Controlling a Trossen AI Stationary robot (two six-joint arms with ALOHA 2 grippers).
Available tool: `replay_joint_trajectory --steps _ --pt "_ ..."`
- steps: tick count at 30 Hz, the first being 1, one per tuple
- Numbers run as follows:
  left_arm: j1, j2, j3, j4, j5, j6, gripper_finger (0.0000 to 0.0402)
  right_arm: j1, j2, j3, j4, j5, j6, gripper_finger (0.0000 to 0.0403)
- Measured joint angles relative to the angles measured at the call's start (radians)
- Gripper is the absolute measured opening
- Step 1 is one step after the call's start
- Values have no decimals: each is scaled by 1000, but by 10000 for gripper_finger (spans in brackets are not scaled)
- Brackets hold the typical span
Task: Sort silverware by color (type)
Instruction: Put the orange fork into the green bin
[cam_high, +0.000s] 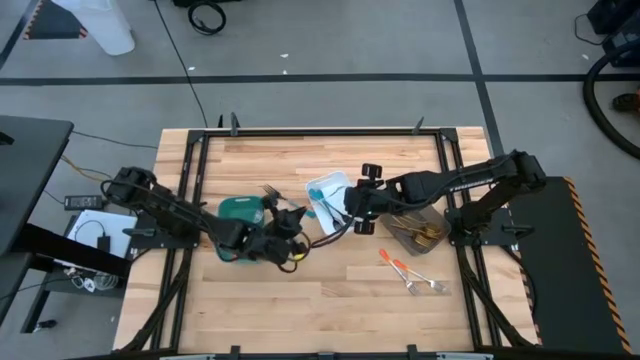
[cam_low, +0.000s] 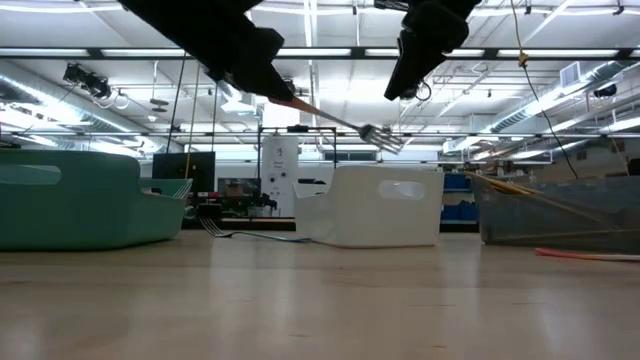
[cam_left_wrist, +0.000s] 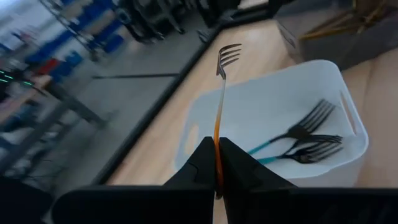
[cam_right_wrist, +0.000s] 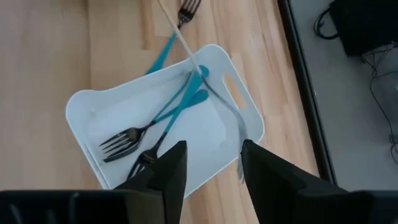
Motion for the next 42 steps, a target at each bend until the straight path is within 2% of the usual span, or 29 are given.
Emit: replay_joint_trajectory --steps 4,19,26,32,37,42 --pt "-44 -12 0 -41 -41 -33 12 -2 0 -5 -10 0 15 159" --pt "-222 -183 0 -574 -67 -554 12 0 0 -72 -6 -3 88 159" --pt "-308 -255 0 -862 -7 -845 12 0 0 -85 1 -4 93 159" --pt "-350 -334 0 -1020 102 -981 15 0 0 -85 31 -14 93 159" --pt "-368 -396 0 -1139 243 -1064 12 0 0 -85 34 -30 93 159" --pt "-415 -454 0 -1265 270 -1165 12 0 0 -85 34 -30 93 159"
